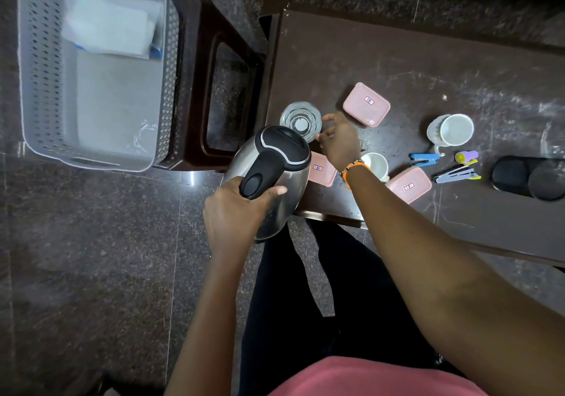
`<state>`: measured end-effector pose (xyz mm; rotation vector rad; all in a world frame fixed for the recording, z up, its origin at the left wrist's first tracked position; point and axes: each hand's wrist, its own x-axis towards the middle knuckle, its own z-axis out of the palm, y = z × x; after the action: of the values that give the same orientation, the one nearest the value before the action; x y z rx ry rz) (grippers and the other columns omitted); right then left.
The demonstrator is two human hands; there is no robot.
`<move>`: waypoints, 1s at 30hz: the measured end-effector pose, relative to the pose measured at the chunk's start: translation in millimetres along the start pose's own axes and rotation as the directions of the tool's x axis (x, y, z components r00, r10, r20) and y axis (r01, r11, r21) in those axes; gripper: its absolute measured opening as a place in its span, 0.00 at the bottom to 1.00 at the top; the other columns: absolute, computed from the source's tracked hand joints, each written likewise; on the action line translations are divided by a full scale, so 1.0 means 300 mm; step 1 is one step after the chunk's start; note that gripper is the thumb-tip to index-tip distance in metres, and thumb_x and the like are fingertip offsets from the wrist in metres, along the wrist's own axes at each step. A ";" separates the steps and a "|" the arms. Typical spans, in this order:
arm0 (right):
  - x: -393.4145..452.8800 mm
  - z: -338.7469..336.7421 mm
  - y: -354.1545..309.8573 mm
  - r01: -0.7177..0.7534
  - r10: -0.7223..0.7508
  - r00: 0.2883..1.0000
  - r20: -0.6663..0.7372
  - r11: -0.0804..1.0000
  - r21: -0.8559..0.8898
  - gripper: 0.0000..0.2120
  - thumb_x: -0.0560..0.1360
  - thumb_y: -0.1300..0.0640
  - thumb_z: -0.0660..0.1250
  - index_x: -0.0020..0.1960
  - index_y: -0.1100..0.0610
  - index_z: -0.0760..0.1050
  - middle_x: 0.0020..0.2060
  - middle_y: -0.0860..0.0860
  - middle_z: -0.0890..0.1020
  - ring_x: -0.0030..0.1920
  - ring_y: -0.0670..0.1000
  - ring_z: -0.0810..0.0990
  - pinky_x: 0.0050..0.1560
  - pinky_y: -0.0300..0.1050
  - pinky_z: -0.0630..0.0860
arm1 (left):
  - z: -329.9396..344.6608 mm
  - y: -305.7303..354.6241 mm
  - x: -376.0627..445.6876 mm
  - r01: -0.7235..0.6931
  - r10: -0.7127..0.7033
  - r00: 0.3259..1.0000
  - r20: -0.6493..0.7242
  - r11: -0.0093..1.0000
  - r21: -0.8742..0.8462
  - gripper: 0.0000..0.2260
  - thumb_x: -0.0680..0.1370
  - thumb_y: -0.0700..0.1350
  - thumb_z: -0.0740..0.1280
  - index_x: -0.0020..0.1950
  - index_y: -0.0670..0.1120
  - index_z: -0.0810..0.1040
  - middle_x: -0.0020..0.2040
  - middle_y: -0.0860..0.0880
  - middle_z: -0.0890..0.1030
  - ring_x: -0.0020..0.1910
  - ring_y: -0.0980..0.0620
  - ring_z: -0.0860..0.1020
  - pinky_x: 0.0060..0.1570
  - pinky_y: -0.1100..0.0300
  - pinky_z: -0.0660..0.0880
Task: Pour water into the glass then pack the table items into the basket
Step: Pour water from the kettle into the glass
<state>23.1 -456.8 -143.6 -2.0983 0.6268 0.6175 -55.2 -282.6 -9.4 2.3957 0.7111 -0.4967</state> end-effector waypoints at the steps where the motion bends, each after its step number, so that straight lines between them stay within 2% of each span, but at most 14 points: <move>1: 0.000 -0.001 0.001 -0.005 0.005 1.000 -0.001 1.000 0.004 0.15 0.73 0.63 0.68 0.59 0.58 0.71 0.40 0.57 0.83 0.45 0.60 0.82 0.50 0.59 0.79 | 0.000 0.004 0.002 -0.001 0.001 1.000 0.004 1.000 0.010 0.21 0.60 0.65 0.73 0.29 0.51 0.70 0.28 0.55 0.75 0.35 0.46 0.77 0.37 0.58 0.69; 6: 0.002 -0.004 0.004 -0.008 0.008 1.000 -0.010 1.000 0.015 0.16 0.72 0.62 0.69 0.59 0.58 0.71 0.38 0.52 0.80 0.47 0.58 0.82 0.50 0.56 0.79 | -0.001 0.025 0.013 0.001 -0.001 1.000 0.018 1.000 0.011 0.22 0.60 0.65 0.74 0.30 0.48 0.72 0.28 0.54 0.75 0.35 0.46 0.77 0.38 0.57 0.70; 10: 0.007 -0.006 0.005 -0.007 0.007 1.000 -0.008 1.000 0.009 0.16 0.72 0.61 0.69 0.59 0.58 0.72 0.45 0.56 0.83 0.49 0.58 0.81 0.49 0.52 0.77 | -0.006 0.040 0.019 0.009 -0.009 1.000 0.025 1.000 0.015 0.23 0.59 0.66 0.73 0.33 0.47 0.75 0.29 0.55 0.75 0.36 0.46 0.76 0.38 0.58 0.68; 14: 0.009 -0.010 0.003 -0.006 0.006 1.000 0.006 1.000 0.006 0.16 0.72 0.63 0.67 0.59 0.59 0.72 0.47 0.60 0.83 0.50 0.60 0.81 0.50 0.52 0.77 | -0.008 0.049 0.022 0.002 -0.003 0.999 0.039 1.000 0.021 0.24 0.59 0.66 0.72 0.31 0.47 0.71 0.29 0.52 0.75 0.36 0.45 0.76 0.36 0.58 0.68; 17: 0.006 -0.016 0.000 0.045 -0.045 0.999 0.023 0.999 -0.009 0.22 0.72 0.66 0.64 0.65 0.55 0.69 0.44 0.58 0.83 0.49 0.60 0.80 0.53 0.53 0.77 | -0.010 0.051 0.022 -0.001 -0.001 0.999 0.045 1.000 0.031 0.23 0.59 0.66 0.72 0.29 0.48 0.69 0.29 0.53 0.74 0.36 0.45 0.76 0.36 0.58 0.67; 18: 0.004 -0.016 -0.001 0.091 -0.090 0.995 0.034 0.995 -0.039 0.26 0.73 0.68 0.62 0.68 0.53 0.67 0.46 0.57 0.82 0.51 0.59 0.80 0.55 0.53 0.77 | -0.009 0.051 0.023 -0.001 0.000 0.999 0.047 1.000 0.029 0.23 0.59 0.66 0.72 0.29 0.48 0.69 0.29 0.53 0.75 0.36 0.45 0.76 0.36 0.58 0.67; 21: 0.002 -0.015 0.005 0.223 -0.210 0.972 0.102 0.964 -0.145 0.30 0.74 0.68 0.58 0.74 0.50 0.61 0.62 0.60 0.75 0.62 0.60 0.75 0.64 0.56 0.72 | -0.008 0.048 0.023 -0.003 0.002 0.999 0.044 1.000 0.023 0.23 0.60 0.66 0.72 0.30 0.48 0.71 0.29 0.52 0.75 0.36 0.45 0.76 0.37 0.57 0.69; 22: 0.003 -0.017 0.009 0.244 -0.225 0.966 0.125 0.954 -0.173 0.30 0.75 0.67 0.59 0.74 0.50 0.59 0.63 0.61 0.74 0.63 0.61 0.74 0.64 0.57 0.72 | -0.008 0.046 0.023 -0.004 0.003 0.999 0.043 1.000 0.024 0.23 0.60 0.65 0.73 0.31 0.48 0.71 0.30 0.52 0.76 0.36 0.45 0.77 0.37 0.57 0.69; 26: 0.002 -0.032 0.023 0.287 -0.241 0.947 0.212 0.931 -0.227 0.36 0.73 0.62 0.66 0.76 0.48 0.54 0.59 0.60 0.74 0.57 0.60 0.77 0.60 0.56 0.75 | -0.010 0.039 0.023 0.004 -0.005 0.999 0.044 1.000 0.024 0.22 0.60 0.65 0.73 0.31 0.48 0.71 0.30 0.52 0.76 0.36 0.45 0.77 0.37 0.58 0.69; 30: 0.013 -0.043 0.021 0.283 -0.238 0.949 0.207 0.932 -0.226 0.36 0.72 0.63 0.67 0.75 0.47 0.57 0.52 0.60 0.78 0.52 0.60 0.78 0.56 0.56 0.76 | -0.012 0.031 0.026 0.014 -0.015 0.999 0.051 1.000 0.021 0.22 0.60 0.65 0.74 0.31 0.49 0.71 0.30 0.53 0.76 0.37 0.46 0.77 0.37 0.58 0.69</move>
<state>24.9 -471.5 -143.0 -2.2805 0.1682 0.7508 -42.9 -284.0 -6.5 2.3898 0.7039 -0.5722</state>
